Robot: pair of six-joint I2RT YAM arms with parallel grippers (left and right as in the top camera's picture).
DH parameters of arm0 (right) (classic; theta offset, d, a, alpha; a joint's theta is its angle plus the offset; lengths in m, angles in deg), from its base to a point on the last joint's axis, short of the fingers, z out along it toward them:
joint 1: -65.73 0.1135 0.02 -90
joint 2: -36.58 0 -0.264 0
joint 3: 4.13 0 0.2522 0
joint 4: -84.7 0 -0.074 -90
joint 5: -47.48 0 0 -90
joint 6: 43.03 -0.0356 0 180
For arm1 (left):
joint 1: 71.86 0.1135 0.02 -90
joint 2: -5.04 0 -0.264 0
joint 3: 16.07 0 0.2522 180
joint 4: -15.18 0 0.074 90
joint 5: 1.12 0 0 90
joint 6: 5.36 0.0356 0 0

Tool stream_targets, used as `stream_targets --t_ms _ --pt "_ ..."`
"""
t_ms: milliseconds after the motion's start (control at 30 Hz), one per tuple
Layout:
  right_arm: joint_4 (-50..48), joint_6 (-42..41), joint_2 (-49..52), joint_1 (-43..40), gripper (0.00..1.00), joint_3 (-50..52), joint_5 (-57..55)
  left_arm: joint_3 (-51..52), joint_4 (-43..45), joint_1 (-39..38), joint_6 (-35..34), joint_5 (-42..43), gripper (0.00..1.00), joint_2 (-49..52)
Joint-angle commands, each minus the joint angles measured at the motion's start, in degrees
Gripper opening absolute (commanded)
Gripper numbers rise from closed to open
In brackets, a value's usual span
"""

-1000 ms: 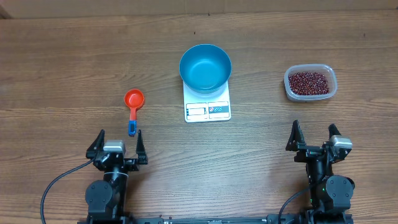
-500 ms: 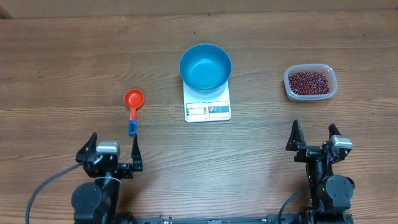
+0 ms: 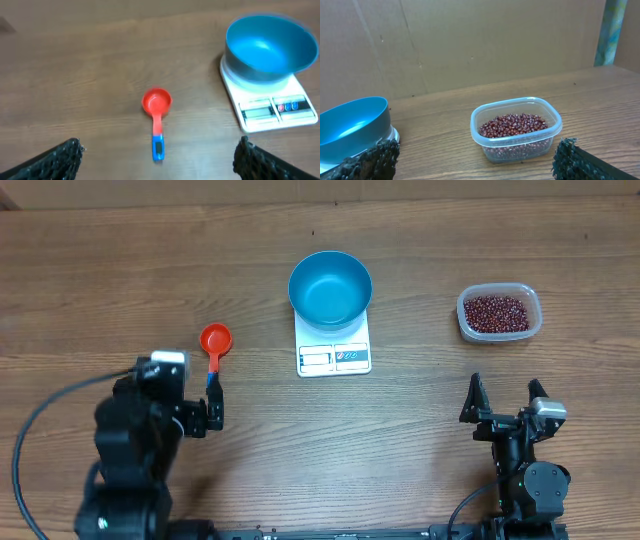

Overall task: Scoop item into bowl and weigh 150g on scale
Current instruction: 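Move the left gripper forward over the red measuring cup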

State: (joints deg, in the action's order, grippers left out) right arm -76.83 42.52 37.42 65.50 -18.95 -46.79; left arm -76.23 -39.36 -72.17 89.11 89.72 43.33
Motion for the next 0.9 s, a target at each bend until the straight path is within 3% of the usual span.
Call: stream_targets --t_ms 0,467,867 --pt "-0.28 0.22 -0.68 0.55 1.0 0.61 0.31 -8.24 -4.63 0.33 -0.22 0.66 1.0 6.49" --pt "-0.26 0.22 -0.68 0.55 1.0 0.61 0.28 -27.76 -20.09 0.35 0.31 0.24 1.0 33.59" --pt "-0.26 0.22 -0.68 0.55 1.0 0.61 0.28 -36.17 -24.55 3.06 3.74 2.91 1.0 41.79"
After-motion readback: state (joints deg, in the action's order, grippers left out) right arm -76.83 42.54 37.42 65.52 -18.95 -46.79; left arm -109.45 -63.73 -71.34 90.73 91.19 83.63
